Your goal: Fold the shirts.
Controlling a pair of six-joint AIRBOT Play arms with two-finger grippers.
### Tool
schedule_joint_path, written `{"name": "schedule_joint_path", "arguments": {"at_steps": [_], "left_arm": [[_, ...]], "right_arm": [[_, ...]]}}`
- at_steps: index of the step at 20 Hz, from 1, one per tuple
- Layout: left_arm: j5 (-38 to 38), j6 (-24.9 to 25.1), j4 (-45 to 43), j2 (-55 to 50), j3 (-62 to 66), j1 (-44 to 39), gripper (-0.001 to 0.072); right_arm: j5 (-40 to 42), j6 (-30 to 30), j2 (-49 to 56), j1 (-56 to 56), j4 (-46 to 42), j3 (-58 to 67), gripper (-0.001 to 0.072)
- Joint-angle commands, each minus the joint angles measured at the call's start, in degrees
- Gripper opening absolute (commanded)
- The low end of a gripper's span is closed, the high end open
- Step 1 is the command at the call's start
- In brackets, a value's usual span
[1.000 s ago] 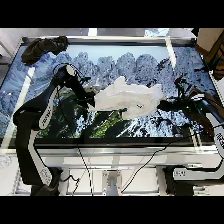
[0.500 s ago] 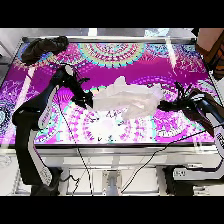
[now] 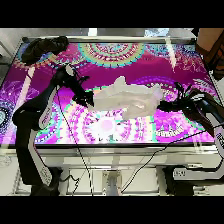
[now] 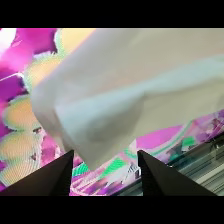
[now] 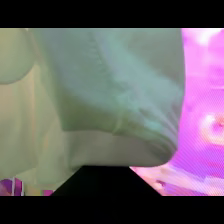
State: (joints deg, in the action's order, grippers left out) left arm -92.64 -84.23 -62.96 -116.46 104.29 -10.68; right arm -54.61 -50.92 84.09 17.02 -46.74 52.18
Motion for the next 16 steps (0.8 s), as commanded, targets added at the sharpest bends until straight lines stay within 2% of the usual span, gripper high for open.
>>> {"name": "schedule_joint_path", "arguments": {"at_steps": [1, 2, 3, 4, 5, 9, 13, 16], "left_arm": [[0.52, -0.02, 0.35, -1.55, -0.02, -0.96, 0.0431], [0.50, 0.07, 0.37, -2.05, -0.02, -1.46, 0.0430], [0.59, 0.57, 0.39, -2.36, -0.02, -1.99, 0.0344], [1.18, 2.34, 0.66, -2.40, 0.00, -2.34, 0.0172], [1.60, 3.87, 2.14, -2.38, 0.00, -2.51, 0.0057], [4.52, 4.59, 6.69, -2.34, 0.04, -2.49, 0.0014], [2.69, 5.53, 16.35, -2.14, 4.11, -2.49, 0.0014], [2.36, 5.75, 21.64, -2.12, 14.56, -2.14, 0.0014]], "right_arm": [[-0.11, -0.02, 0.00, 0.02, 0.02, 0.00, 0.0027], [-0.11, -0.02, 0.00, 0.02, 0.04, 0.00, 0.0027], [-0.11, -0.02, 0.00, 0.02, 0.02, 0.00, 0.0027], [-0.07, -0.02, 0.00, 0.02, 0.02, 0.00, 0.0027], [-0.04, 0.00, 0.00, 0.02, 0.02, 0.00, 0.0027], [-0.11, -0.02, 0.00, 0.02, 0.07, 0.00, 0.0027], [-0.13, 0.02, 0.00, -0.02, 1.27, 0.02, 0.0027], [-0.74, 5.33, -0.09, -0.02, 10.64, 0.57, 0.0026]]}}
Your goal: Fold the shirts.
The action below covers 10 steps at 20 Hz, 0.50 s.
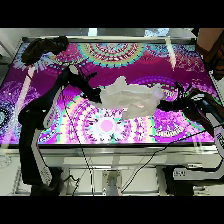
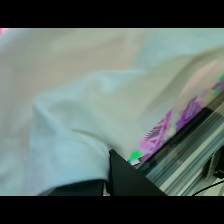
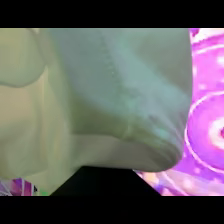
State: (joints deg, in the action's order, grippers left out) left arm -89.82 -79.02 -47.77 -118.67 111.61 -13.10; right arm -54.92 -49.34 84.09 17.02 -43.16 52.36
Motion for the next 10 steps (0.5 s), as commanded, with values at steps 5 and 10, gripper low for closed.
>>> {"name": "schedule_joint_path", "arguments": {"at_steps": [5, 10], "left_arm": [[-0.07, 0.39, 6.36, 6.14, 10.45, 6.36, 0.0014], [1.95, -0.39, 6.14, 11.91, 9.62, 16.41, 0.0013]], "right_arm": [[-0.66, 5.64, -1.70, 0.15, 13.20, 8.20, 0.0025], [3.89, 2.99, -3.23, 0.15, 13.14, 19.45, 0.0024]]}}
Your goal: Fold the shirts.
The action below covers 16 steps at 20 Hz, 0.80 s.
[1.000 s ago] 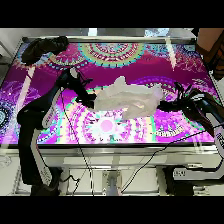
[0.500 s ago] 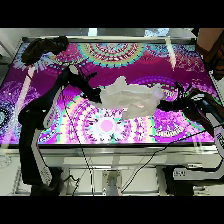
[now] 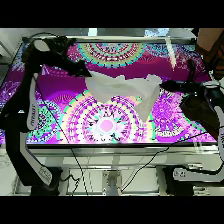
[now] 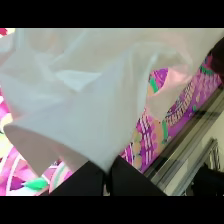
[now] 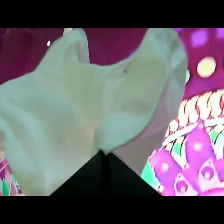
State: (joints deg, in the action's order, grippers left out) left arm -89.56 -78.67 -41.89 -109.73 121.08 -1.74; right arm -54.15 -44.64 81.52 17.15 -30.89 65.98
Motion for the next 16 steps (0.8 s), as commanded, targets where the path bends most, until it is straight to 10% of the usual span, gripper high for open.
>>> {"name": "schedule_joint_path", "arguments": {"at_steps": [1, 9, 16], "left_arm": [[3.50, -1.49, 0.46, 3.96, 0.15, 7.10, 0.0013], [24.85, 3.54, 18.16, 9.64, 0.17, 13.55, 0.0009], [9.99, 7.98, 9.22, 22.14, 0.15, 13.53, 0.0009]], "right_arm": [[5.33, -2.67, -0.66, 0.02, 0.94, 8.20, 0.0023], [12.37, -5.35, -0.66, 0.02, 0.83, 25.81, 0.0022], [-12.07, -16.74, -1.53, 0.02, -22.47, 38.95, 0.0022]]}}
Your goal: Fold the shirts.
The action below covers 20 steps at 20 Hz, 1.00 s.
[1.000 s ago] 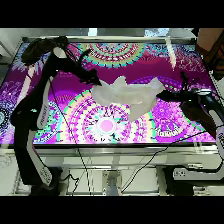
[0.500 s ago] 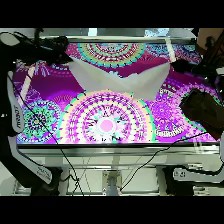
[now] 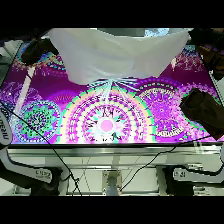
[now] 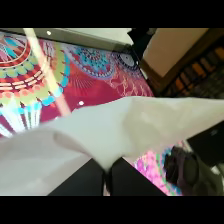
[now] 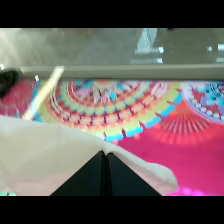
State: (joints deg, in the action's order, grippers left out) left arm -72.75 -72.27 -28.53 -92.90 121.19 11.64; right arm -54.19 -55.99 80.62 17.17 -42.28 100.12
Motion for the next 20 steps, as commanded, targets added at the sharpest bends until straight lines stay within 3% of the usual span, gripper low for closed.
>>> {"name": "schedule_joint_path", "arguments": {"at_steps": [1, 4, 9, 14, 20], "left_arm": [[-9.38, 1.57, -5.07, 7.63, 0.04, 0.15, 0.0009], [-13.70, 0.57, -8.31, 15.37, 0.07, 0.15, 0.0010], [-18.34, -5.03, -10.08, 27.32, 0.04, -1.22, 0.0008], [-20.39, -10.54, -11.65, 32.46, 0.04, -4.96, 0.0008], [-19.04, -11.32, -21.14, 31.26, -9.46, -4.96, 0.0009]], "right_arm": [[-15.37, -5.75, -1.62, 0.00, -12.50, 5.33, 0.0022], [-22.05, -6.47, -6.84, -0.02, -13.07, 5.49, 0.0022], [-30.77, -12.61, -20.17, -0.07, -15.52, 5.53, 0.0022], [-32.44, -17.64, -31.89, -0.07, -20.09, 5.55, 0.0020], [-33.75, -20.61, -29.27, -0.07, -28.83, 5.38, 0.0020]]}}
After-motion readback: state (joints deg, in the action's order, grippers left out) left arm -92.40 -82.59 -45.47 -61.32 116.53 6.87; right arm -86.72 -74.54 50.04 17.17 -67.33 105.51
